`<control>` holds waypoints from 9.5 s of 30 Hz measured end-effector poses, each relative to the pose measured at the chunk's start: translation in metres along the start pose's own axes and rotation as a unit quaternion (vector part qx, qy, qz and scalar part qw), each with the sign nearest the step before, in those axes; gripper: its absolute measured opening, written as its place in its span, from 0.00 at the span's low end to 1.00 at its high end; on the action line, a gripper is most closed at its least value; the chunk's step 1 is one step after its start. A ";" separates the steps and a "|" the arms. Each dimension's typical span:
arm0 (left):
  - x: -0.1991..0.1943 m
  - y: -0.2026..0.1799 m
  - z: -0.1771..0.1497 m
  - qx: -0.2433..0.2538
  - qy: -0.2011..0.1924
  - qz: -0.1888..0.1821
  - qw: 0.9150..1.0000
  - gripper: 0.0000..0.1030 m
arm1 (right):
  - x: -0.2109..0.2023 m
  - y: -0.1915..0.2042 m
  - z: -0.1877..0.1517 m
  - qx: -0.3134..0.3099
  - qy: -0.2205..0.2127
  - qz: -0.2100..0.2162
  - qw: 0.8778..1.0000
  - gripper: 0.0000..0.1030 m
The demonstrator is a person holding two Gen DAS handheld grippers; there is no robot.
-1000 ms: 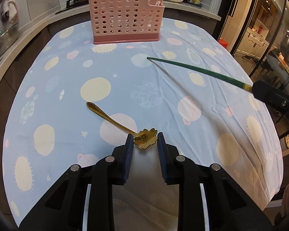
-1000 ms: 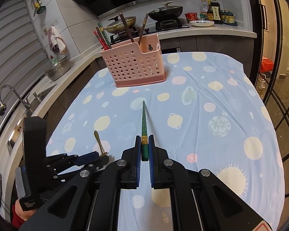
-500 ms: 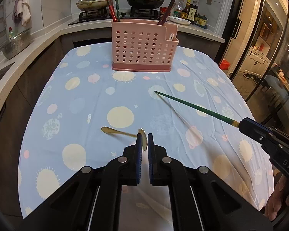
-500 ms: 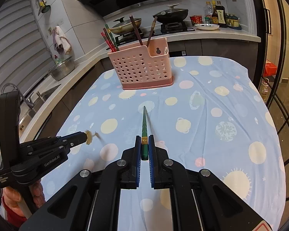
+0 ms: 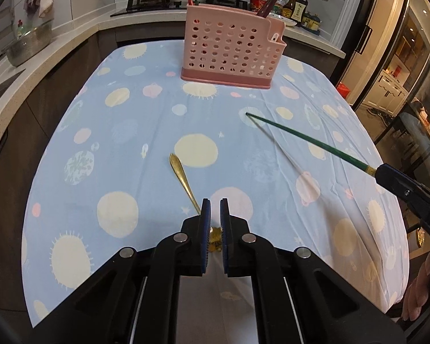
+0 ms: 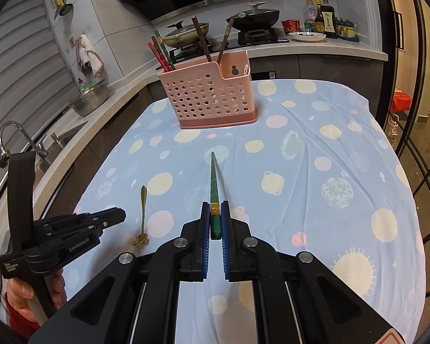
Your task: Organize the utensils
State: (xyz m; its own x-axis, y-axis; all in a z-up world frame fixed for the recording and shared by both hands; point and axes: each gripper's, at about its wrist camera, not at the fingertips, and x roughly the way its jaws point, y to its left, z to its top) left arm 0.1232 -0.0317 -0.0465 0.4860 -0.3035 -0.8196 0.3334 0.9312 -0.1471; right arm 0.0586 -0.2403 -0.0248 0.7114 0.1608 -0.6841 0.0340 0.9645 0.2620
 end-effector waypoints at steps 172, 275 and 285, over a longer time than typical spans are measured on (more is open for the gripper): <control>-0.042 -0.003 0.054 0.076 -0.062 0.071 0.993 0.01 | -0.043 0.023 0.060 -0.054 -0.083 -0.002 0.995 0.07; 0.016 -0.017 0.311 0.153 -0.091 0.155 0.972 0.05 | 0.092 0.064 0.302 -0.092 -0.057 -0.044 0.993 0.07; 0.009 -0.014 0.306 0.126 -0.108 0.155 0.974 0.43 | 0.088 0.064 0.292 -0.094 -0.063 -0.047 0.992 0.23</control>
State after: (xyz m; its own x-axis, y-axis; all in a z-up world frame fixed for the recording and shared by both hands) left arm 0.3702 -0.1091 0.1174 0.7440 -0.0761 -0.6638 0.3186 0.9137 0.2524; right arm 0.3282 -0.2260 0.1309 0.7936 0.0517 -0.6062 -0.0184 0.9980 0.0610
